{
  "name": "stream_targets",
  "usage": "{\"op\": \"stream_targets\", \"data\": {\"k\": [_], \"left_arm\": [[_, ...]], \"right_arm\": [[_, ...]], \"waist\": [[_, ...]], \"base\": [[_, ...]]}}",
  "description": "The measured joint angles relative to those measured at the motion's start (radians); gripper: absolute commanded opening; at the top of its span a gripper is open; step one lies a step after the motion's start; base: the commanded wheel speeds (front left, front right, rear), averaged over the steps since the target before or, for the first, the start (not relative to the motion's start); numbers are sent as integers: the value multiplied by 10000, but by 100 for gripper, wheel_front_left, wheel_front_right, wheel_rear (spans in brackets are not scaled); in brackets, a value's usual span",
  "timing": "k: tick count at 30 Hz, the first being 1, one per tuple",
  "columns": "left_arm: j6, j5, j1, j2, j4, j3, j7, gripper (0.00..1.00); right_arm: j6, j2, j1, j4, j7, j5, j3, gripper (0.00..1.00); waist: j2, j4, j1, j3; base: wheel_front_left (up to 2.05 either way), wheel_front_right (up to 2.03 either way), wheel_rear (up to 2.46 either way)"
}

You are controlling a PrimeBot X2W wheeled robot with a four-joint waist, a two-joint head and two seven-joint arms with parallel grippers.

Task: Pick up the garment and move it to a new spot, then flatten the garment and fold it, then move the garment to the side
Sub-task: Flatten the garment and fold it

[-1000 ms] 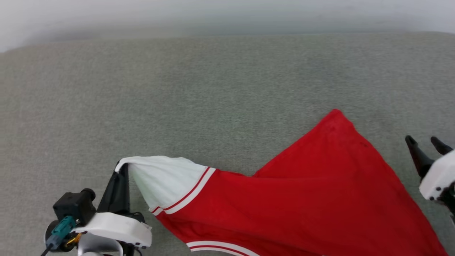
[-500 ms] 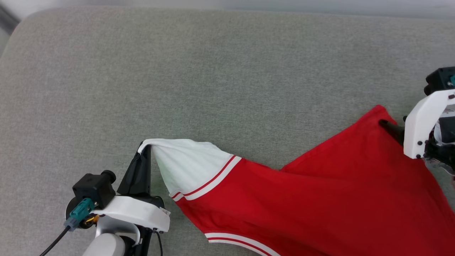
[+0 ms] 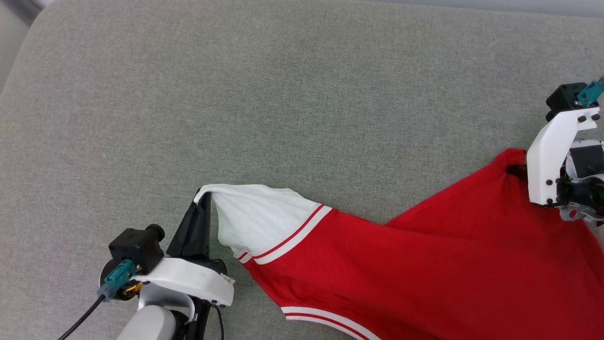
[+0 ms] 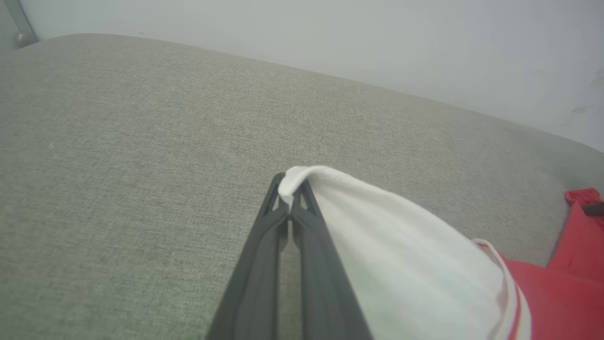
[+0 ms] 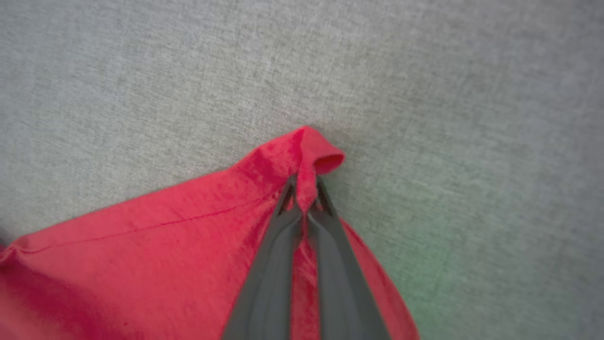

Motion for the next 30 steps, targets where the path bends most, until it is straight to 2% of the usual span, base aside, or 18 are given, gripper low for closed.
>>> {"op": "stream_targets", "data": {"k": [6,16,24,30], "left_arm": [[-173,0,-225,107,236,4,-4,0],[-606,-234,-1753,947,938,472,731,0],[-1290,-834,-4023,700,3321,527,1528,0],[-1841,-955,-5877,479,5451,339,1996,0]], "right_arm": [[-2,-81,-9,54,-516,320,138,0],[0,-184,-160,86,-2263,-8,420,0],[2,244,-770,754,-2928,-123,485,0],[2,349,-1599,1162,-3354,-203,558,0]], "waist": [[0,-64,0,-324],[0,-448,-1,-1667],[0,-921,-1,-2873],[0,-1340,-3,-3260]], "base": [[0,0,0],[0,0,0],[0,0,0],[0,0,0]]}}
